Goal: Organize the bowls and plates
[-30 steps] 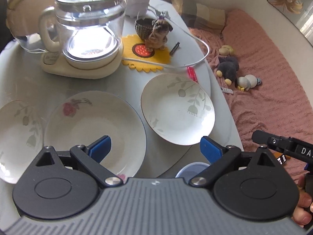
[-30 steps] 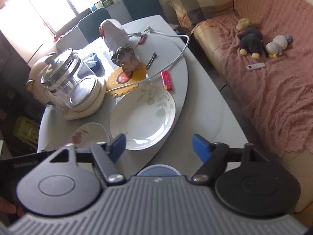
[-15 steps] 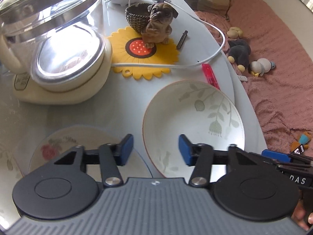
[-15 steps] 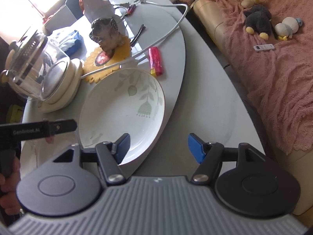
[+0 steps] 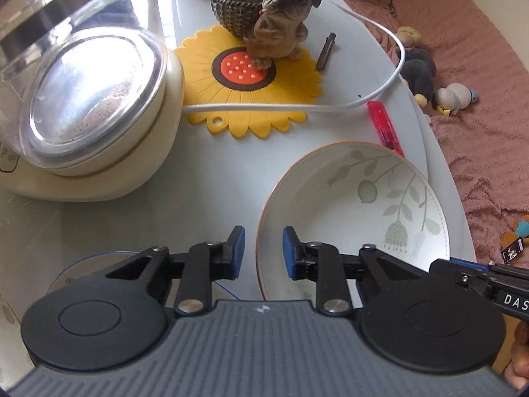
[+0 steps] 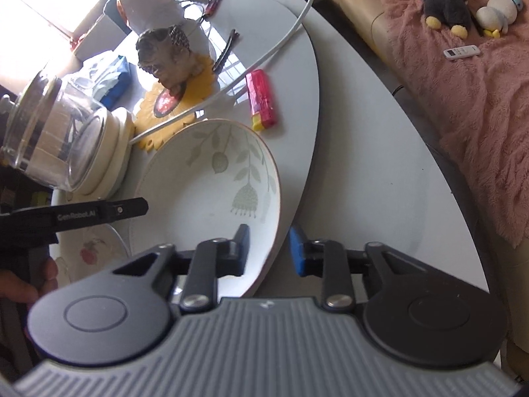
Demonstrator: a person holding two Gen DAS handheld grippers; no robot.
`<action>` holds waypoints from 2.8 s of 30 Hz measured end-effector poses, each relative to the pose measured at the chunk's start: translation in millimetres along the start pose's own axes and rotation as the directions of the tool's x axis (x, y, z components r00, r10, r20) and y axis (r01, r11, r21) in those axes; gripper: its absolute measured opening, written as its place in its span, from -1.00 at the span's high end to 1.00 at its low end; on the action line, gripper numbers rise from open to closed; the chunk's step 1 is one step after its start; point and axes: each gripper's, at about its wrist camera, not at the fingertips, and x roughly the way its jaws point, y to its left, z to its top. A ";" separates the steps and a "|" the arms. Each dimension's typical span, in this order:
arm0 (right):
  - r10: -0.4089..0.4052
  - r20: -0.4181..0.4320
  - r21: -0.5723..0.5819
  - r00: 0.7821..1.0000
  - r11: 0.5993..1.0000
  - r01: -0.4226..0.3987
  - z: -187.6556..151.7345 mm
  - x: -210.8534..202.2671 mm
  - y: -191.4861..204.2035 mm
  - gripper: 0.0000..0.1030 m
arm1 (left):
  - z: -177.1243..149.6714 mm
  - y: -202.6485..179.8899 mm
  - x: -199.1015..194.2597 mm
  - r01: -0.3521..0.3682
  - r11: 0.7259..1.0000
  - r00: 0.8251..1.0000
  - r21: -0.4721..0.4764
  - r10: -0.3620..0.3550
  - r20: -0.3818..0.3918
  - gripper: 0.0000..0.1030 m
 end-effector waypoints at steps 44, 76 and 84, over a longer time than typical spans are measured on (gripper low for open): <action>0.114 -0.030 -0.191 0.993 0.974 -0.118 12.6 -47.3 31.6 0.78 | -42.8 43.9 -75.5 0.144 0.960 0.987 -0.241 -0.120 0.111 0.74; 0.205 -0.241 -0.450 0.949 0.842 -0.297 -26.9 17.3 124.3 0.76 | -150.6 153.6 -88.6 0.015 0.845 0.997 -0.535 0.029 0.074 0.74; 0.194 -0.248 -0.482 0.949 0.825 -0.295 -24.8 24.2 127.7 0.76 | -147.8 153.2 -84.0 -0.010 0.844 0.997 -0.537 0.047 0.056 0.74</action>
